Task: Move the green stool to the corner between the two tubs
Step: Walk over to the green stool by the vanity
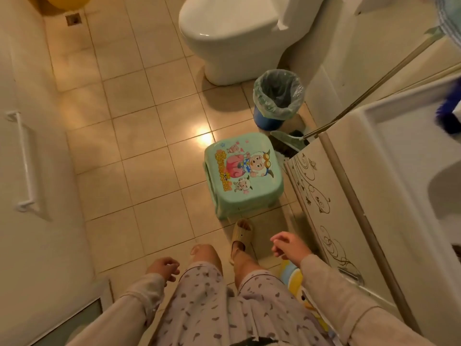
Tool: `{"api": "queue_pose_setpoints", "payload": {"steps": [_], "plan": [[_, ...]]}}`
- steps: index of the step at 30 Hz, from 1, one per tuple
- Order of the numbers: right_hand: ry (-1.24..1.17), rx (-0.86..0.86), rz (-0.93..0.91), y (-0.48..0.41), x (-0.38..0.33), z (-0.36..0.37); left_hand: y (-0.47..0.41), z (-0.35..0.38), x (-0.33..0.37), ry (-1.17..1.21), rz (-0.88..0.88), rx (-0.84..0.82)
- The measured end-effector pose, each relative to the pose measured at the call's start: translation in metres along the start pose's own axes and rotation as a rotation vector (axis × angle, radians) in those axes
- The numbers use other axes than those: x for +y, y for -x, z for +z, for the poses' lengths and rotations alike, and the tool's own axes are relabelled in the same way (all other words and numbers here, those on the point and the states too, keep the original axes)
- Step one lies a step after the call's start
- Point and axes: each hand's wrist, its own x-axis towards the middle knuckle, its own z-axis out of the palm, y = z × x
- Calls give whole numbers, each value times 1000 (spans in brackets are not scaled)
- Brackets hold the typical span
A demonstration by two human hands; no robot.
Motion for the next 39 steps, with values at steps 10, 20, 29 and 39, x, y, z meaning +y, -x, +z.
{"api": "queue_pose_setpoints", "payload": {"steps": [10,20,29,39], "plan": [[137,43,90,-77,-24,-37,-49,11,90,0,91,-5],[90,141,-47,-229,-81,-74,-167,27,172,29,182,99],[-59,197,-71,-342,-97,-73,-259,43,214,323,136,73],[-157,190,92,-373,-90,-73,-289,60,213,638,187,-161]]}}
